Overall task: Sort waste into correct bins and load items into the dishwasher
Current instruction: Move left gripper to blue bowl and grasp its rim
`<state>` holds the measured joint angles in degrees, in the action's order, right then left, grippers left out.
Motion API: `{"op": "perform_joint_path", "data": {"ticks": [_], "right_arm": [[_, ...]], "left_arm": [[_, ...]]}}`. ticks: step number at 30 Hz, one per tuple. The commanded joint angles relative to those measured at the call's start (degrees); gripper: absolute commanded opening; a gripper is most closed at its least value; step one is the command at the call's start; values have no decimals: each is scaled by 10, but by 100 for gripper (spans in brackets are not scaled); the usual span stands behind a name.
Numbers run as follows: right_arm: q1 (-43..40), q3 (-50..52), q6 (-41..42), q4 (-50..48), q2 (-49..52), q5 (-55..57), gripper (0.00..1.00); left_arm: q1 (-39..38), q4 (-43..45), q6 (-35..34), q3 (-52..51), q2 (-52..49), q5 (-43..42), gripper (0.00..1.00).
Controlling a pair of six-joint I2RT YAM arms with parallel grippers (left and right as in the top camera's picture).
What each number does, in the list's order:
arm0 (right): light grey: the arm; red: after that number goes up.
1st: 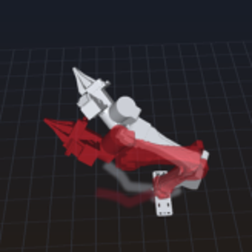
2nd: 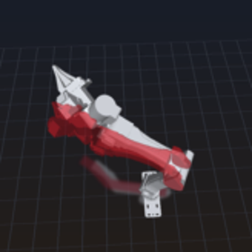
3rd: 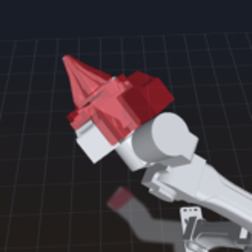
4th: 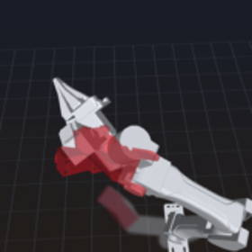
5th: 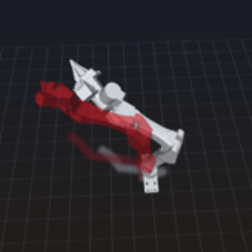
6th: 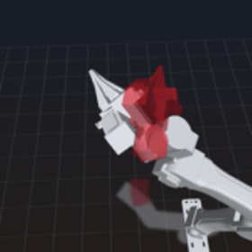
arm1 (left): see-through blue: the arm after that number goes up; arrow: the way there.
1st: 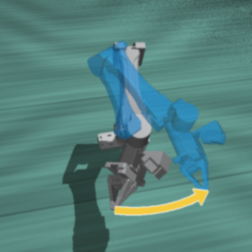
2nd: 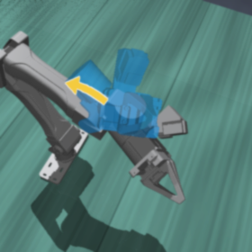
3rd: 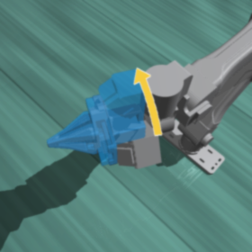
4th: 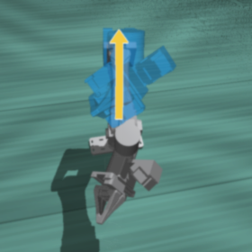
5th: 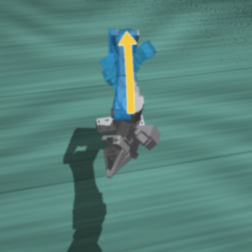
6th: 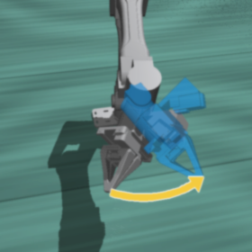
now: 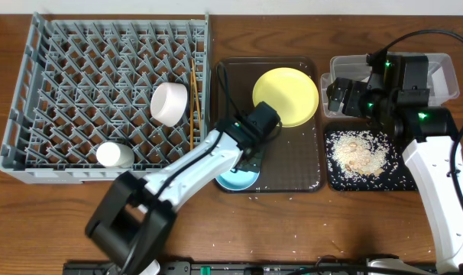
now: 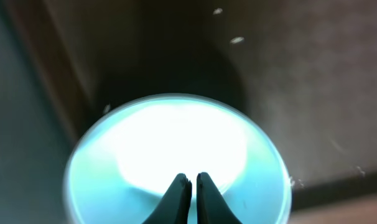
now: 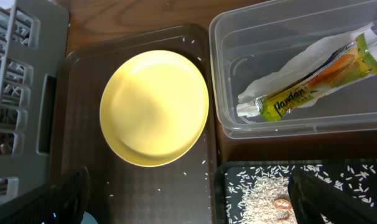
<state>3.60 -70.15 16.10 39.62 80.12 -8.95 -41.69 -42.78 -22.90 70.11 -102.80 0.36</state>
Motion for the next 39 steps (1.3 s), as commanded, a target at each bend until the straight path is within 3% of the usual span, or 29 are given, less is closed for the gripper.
{"op": "perform_joint_path", "data": {"ticks": [1,4,7,11,14,17,20,23,28,33,36,39], "right_arm": [[-2,-5,1,1,-3,6,99],[-2,-5,1,1,-3,6,99],[-2,-5,1,1,-3,6,99],[-2,-5,1,0,-3,6,99],[-2,-5,1,1,-3,6,99],[-2,-5,1,1,-3,6,99],[-2,-5,1,1,-3,6,99],[-2,-5,1,1,-3,6,99],[-2,-5,1,0,-3,6,99],[-2,-5,1,1,-3,6,99],[-2,-5,1,1,-3,6,99],[-2,-5,1,1,-3,6,99]], "left_arm": [[1,59,-57,-9,-43,-34,7],[1,124,-56,-9,-76,-125,8],[1,166,0,4,-76,-217,7],[1,127,74,39,-43,-222,8],[2,70,96,51,5,-121,15],[7,33,95,51,39,18,34],[32,25,96,47,42,36,49],[58,34,96,27,31,35,50],[75,47,158,14,-23,-11,49],[71,62,173,14,-82,-65,38],[70,72,173,14,-101,-71,26],[70,73,170,14,-103,-77,8]]}}
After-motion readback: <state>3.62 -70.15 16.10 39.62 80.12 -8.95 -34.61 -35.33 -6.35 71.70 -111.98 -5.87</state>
